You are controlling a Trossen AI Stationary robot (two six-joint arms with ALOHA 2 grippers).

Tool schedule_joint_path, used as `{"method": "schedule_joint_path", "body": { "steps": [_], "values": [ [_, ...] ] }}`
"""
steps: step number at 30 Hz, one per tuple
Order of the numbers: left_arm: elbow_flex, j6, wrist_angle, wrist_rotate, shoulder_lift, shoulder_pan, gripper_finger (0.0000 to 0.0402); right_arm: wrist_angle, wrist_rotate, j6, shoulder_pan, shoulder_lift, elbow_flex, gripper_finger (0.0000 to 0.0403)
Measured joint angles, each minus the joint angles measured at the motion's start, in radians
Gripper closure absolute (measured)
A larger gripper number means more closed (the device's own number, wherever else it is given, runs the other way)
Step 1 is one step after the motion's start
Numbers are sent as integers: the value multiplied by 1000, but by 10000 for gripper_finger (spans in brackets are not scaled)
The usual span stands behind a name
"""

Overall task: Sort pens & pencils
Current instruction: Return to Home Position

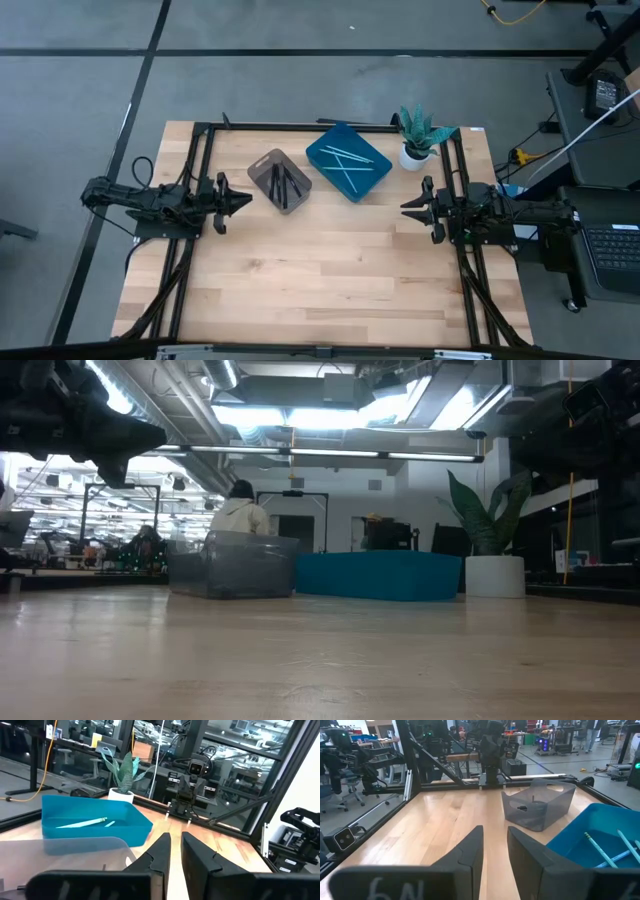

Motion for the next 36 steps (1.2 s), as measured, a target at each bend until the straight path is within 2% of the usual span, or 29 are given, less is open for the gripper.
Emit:
{"method": "schedule_joint_path", "body": {
  "steps": [8, 36],
  "values": [
    [0, 0, 0, 0, 0, 0, 358, 0, 0, 0, 0, 0, 0, 313],
    [0, 0, 2, -1, 0, 0, 401, 0, 0, 0, 0, 0, 0, 313]
  ]
}}
